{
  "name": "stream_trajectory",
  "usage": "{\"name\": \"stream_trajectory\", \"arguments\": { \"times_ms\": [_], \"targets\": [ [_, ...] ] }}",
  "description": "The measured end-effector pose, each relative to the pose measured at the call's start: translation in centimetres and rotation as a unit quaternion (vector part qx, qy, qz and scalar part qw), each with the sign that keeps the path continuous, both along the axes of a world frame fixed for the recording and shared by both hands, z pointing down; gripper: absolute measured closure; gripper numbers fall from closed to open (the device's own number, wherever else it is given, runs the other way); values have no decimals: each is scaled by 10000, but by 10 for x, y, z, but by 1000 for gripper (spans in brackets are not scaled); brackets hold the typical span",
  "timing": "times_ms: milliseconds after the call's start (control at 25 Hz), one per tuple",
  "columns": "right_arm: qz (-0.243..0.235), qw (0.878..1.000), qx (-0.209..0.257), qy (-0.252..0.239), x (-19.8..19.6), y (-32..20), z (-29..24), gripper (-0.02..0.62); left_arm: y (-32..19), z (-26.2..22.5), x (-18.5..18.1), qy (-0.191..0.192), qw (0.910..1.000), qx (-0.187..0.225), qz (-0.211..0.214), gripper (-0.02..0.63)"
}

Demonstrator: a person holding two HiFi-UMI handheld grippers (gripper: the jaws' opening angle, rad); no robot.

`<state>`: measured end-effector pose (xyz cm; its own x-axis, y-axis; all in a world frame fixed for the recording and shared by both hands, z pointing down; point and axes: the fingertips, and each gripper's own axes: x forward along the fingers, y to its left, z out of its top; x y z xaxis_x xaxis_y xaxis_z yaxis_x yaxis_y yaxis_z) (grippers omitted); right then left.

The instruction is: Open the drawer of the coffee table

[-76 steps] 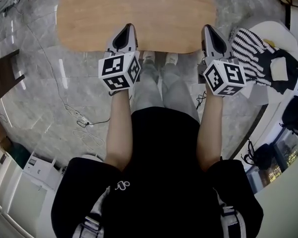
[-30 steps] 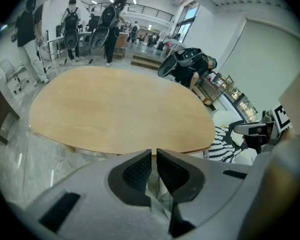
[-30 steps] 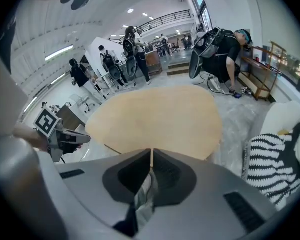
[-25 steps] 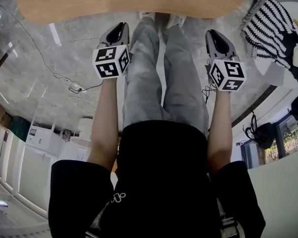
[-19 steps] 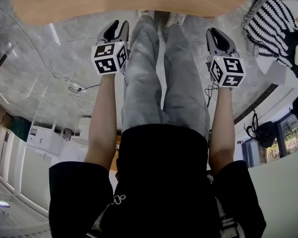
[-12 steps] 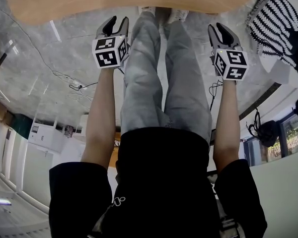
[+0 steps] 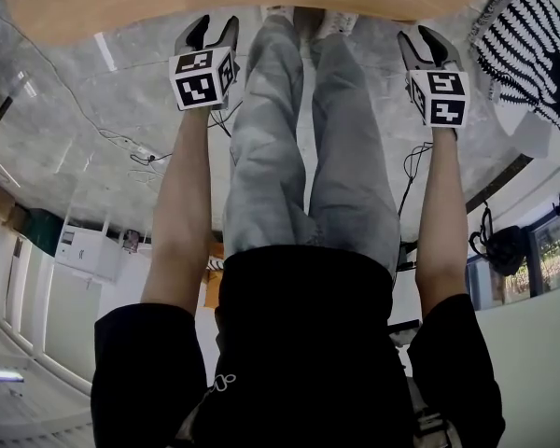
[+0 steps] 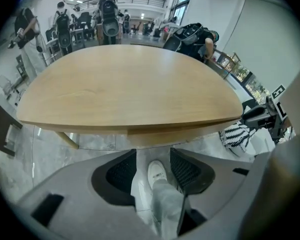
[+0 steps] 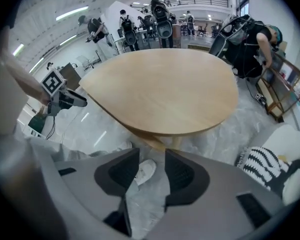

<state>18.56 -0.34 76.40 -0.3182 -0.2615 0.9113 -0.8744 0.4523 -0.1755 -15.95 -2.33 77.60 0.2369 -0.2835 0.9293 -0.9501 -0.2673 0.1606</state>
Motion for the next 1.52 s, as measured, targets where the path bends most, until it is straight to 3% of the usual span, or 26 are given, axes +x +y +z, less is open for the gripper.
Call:
{"name": "stream_trajectory", "arguments": {
  "times_ms": [320, 720, 1200, 1520],
  "targets": [
    [-534, 9984, 16, 191, 4, -12, 15, 453, -15, 17, 0, -138, 9999, 41, 67, 416],
    [-764, 9969, -48, 160, -2, -16, 19, 448, -16, 20, 2, -178, 9991, 80, 374, 416],
    [-758, 9969, -91, 185, -3, -17, 20, 446, -26, 22, -13, -259, 9996, 75, -94, 414],
    [-808, 9965, -69, 217, -1, -17, 22, 446, -29, 20, -9, -331, 9979, 51, 560, 414]
  ]
}}
